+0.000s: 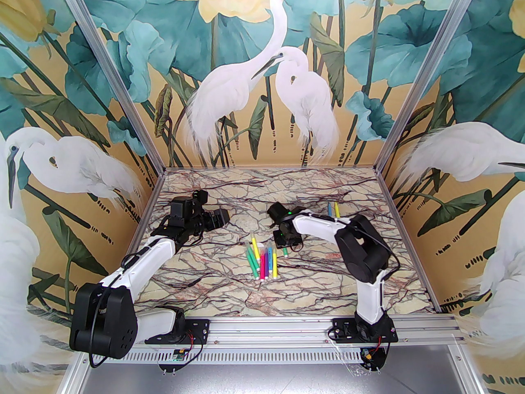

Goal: Open the pen caps

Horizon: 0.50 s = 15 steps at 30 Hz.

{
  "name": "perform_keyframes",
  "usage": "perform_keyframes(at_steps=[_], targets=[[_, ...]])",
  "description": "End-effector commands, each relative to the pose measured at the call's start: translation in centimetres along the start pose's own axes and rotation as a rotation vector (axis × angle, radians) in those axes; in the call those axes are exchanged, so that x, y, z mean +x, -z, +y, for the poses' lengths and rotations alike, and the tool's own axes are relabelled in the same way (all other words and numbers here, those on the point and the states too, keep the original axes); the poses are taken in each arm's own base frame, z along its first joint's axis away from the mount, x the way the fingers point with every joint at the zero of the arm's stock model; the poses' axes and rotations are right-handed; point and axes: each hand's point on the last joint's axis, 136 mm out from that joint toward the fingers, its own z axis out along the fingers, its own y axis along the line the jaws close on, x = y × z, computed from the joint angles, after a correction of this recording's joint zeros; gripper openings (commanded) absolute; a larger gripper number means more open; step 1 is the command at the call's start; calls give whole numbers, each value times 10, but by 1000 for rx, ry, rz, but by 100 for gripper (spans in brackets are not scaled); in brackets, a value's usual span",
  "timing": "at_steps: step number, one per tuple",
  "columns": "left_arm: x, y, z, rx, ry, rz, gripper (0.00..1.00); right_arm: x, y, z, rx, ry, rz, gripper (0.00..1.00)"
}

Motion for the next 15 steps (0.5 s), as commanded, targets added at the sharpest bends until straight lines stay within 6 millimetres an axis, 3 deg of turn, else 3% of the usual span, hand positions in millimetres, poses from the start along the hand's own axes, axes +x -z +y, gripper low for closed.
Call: perform_keyframes(at_steps=[1, 7, 15], targets=[[-1, 2, -6, 22, 0, -8, 75, 15, -19, -8, 59, 26, 66, 36], [0, 5, -4, 6, -7, -10, 75, 18, -25, 0, 14, 21, 76, 33], [0, 9, -7, 9, -11, -14, 75, 12, -29, 3, 4, 26, 70, 20]])
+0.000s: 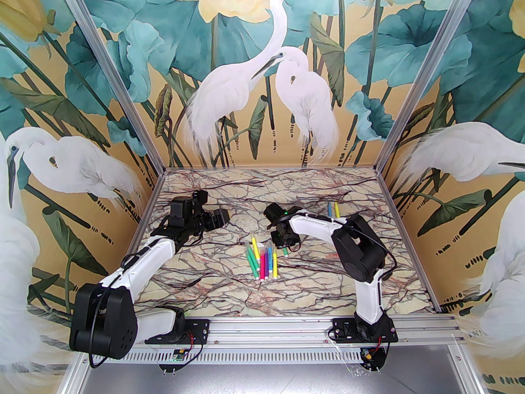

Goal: Open the pen caps

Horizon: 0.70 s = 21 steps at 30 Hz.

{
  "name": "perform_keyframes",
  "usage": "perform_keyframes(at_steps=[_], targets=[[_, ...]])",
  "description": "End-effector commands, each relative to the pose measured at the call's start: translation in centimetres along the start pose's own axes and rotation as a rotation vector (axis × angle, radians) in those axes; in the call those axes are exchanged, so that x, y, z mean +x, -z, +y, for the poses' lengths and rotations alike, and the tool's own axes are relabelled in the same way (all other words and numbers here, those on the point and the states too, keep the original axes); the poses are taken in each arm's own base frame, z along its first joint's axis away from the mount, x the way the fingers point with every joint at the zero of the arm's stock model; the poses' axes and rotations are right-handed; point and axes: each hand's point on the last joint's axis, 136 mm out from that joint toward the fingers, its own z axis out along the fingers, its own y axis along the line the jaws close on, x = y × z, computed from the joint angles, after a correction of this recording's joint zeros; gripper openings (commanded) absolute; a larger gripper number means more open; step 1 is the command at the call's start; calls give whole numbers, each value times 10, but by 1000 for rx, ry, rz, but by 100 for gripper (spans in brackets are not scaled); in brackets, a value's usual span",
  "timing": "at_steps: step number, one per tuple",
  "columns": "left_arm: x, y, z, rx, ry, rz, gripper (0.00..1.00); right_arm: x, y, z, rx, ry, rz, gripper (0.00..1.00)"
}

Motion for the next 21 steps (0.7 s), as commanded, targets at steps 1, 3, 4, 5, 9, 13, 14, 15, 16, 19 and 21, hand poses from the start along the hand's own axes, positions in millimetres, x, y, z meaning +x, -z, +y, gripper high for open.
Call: perform_keyframes(at_steps=[1, 3, 4, 5, 9, 13, 14, 15, 16, 19, 21], targets=[[2, 5, -5, 11, -10, -2, 75, 11, -28, -4, 22, 13, 60, 19], [4, 3, -7, 27, -14, 11, 76, 10, -29, -5, 22, 14, 57, 17], [5, 2, -8, 38, -14, 17, 76, 9, -28, -5, 21, 15, 52, 15], [7, 1, -9, 46, -9, 26, 76, 8, -27, -6, 21, 13, 47, 14], [10, -3, -13, 86, 3, 44, 76, 2, -18, -9, 2, 10, 11, 8], [17, -11, -24, 126, -13, 78, 75, -8, 0, -9, -84, 0, -59, 0], [19, -14, -28, 133, -21, 89, 76, -10, 4, -9, -107, 0, -80, 0], [21, -16, -32, 140, -27, 96, 76, -12, 9, -7, -135, 5, -101, 0], [22, -19, -38, 152, -29, 103, 76, -15, 16, -6, -166, 6, -128, 0], [27, -29, -54, 213, -13, 131, 74, -21, 33, -3, -242, 14, -190, 0], [29, -36, -66, 261, 2, 149, 72, -23, 41, -4, -274, 9, -210, 0]])
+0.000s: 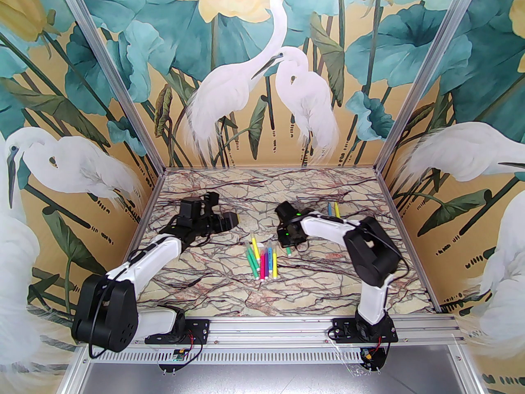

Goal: Open the pen caps

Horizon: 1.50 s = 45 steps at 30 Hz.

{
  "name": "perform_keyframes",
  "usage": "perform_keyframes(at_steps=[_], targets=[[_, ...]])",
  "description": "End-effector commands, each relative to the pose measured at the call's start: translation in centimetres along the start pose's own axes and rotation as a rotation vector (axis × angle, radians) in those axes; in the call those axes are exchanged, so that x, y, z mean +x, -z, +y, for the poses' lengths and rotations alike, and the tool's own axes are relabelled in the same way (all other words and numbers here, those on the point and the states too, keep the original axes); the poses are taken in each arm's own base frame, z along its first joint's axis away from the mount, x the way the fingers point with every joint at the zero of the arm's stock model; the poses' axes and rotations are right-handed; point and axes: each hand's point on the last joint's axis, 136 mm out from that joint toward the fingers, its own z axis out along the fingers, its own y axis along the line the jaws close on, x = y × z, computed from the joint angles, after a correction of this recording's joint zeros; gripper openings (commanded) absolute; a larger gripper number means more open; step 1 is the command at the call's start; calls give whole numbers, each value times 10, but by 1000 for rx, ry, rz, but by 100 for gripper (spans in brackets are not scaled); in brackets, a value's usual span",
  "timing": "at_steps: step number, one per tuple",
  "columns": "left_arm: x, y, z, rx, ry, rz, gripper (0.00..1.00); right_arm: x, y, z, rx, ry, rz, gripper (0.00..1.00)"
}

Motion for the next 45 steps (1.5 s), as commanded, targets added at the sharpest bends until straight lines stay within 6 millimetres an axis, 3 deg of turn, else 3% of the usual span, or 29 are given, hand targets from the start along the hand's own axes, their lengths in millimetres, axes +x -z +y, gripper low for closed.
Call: perform_keyframes(at_steps=[1, 12, 19, 29, 36, 45], targets=[[-9, -13, -32, 131, 4, 9, 72, -23, 23, 17, -125, 34, -115, 0], [-4, -53, -78, 235, -1, 83, 66, -33, 69, 46, -314, 139, -288, 0], [-5, -67, -93, 269, 10, 108, 63, -34, 92, 64, -391, 207, -348, 0], [-4, -74, -109, 314, 9, 138, 54, -34, 102, 79, -429, 259, -377, 0], [1, -78, -115, 335, 9, 170, 50, -34, 107, 80, -432, 270, -393, 0], [0, -82, -116, 341, 13, 176, 36, -32, 104, 79, -429, 277, -385, 0]])
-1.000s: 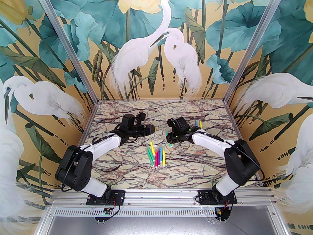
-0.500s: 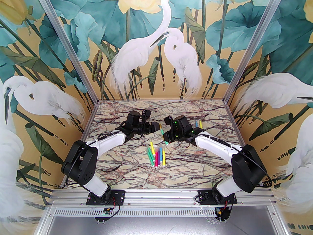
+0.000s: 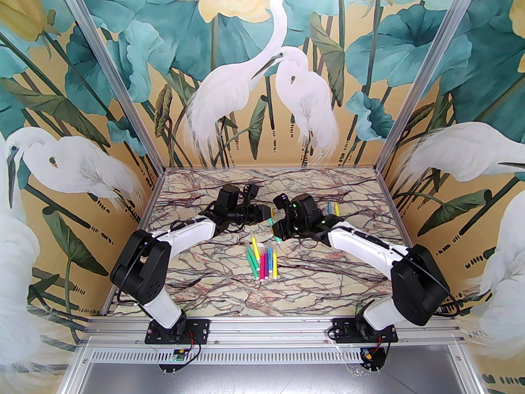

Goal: Open the pen caps

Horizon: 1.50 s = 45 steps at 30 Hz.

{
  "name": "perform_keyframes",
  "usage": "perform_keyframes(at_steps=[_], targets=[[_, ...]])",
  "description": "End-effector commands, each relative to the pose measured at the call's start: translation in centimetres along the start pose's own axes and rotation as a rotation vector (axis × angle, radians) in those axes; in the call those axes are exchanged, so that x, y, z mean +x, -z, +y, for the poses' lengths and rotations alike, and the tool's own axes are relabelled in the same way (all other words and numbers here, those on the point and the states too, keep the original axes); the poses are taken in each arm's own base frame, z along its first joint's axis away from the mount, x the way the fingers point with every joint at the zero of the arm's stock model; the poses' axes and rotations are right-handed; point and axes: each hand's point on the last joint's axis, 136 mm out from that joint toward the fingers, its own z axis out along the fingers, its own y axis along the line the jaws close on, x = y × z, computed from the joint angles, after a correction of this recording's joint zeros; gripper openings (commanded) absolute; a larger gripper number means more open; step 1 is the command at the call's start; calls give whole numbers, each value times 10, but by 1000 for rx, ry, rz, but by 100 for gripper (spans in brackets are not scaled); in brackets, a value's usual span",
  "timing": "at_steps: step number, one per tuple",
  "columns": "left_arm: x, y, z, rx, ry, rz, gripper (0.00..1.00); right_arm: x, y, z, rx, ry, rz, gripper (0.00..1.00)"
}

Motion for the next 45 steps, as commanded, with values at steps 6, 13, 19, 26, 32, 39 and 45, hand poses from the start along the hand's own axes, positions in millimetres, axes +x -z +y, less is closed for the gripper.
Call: perform_keyframes(at_steps=[6, 13, 19, 26, 32, 39, 45], targets=[[-6, -4, -9, 29, -21, 6, 29, 3, 1, 4, -18, 31, -2, 0], [-4, -5, -6, 24, -16, 13, 21, 6, 2, 3, -12, 30, 2, 0], [-4, -5, -11, 39, -12, 21, 13, 6, -2, -2, 7, 24, -4, 18], [-4, -1, -22, 72, -21, 25, 11, 1, -12, -6, 6, 12, -20, 31], [-4, 0, -21, 62, -21, 25, 10, 1, -12, -6, 8, 8, -21, 16], [-17, 1, -11, -11, -11, -2, 4, 19, -2, -10, 37, 17, 11, 0], [-56, 17, 0, -69, 24, -71, 0, 45, 8, -18, 75, 26, 55, 0]])
